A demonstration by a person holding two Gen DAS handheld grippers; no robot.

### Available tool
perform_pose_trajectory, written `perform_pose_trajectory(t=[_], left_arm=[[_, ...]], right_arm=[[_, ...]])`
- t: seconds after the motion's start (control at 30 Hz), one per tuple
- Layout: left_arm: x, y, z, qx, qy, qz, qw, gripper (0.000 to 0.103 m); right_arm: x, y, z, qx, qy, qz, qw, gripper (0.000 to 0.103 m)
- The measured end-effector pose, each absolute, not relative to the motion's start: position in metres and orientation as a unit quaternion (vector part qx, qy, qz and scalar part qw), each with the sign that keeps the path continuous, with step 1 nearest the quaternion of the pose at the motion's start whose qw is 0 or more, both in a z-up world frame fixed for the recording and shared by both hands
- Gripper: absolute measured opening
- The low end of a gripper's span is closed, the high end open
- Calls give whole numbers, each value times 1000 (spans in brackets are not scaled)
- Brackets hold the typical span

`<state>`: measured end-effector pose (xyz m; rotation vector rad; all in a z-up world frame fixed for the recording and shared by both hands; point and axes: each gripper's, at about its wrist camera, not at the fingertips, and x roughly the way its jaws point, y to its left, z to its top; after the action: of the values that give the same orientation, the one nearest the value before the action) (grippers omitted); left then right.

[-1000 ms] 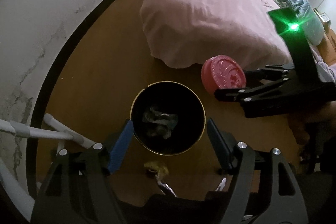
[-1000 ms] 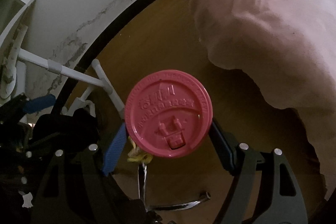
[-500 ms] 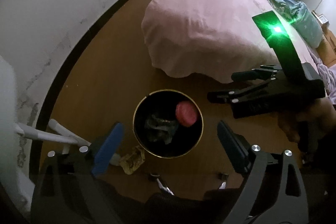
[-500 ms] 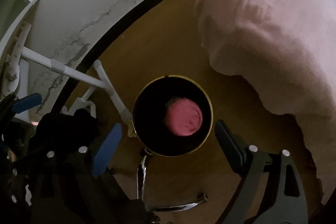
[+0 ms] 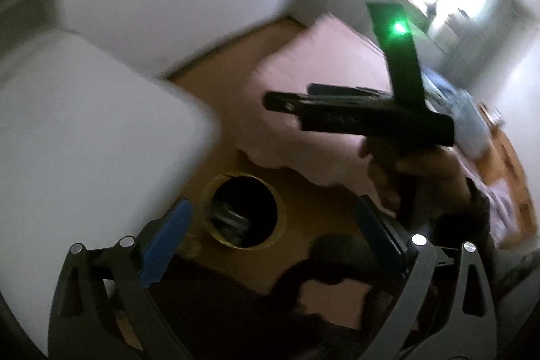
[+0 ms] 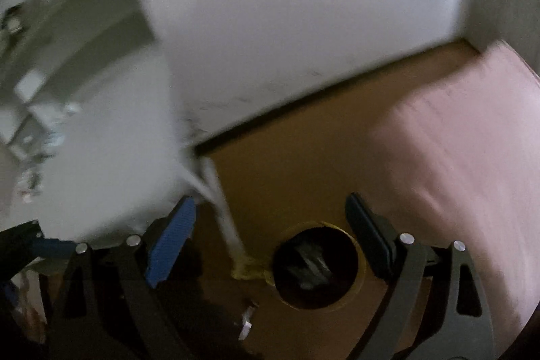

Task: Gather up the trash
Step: 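Grasp the white cigarette pack with right tool while left tool grasps small red box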

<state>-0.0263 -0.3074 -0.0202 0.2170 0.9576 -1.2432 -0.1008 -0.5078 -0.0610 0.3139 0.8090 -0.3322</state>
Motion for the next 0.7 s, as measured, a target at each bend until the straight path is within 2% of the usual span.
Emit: perform_pose_trajectory(t=[0.23,0.43,0.5,0.57,0.7], left_arm=[[65,-117,-19,57,416,-301,856,94],[106,36,-31,28,416,-122,901,94],[112,68,-33,18,418,-88,904,94],[119,92,-36,11,418,-69,906,94],[135,106,-43,8,425,-70,903,94]], right_arm=[[32,-351,-50,91,405,-1,910,86],[125,-206,-61,25,437,107,893,80],[148,-172,-68,0,448,116,886,79],[163,-153,-81,-6,468,120,876,73],[185,-139,-98,-18,490,104,865,66]])
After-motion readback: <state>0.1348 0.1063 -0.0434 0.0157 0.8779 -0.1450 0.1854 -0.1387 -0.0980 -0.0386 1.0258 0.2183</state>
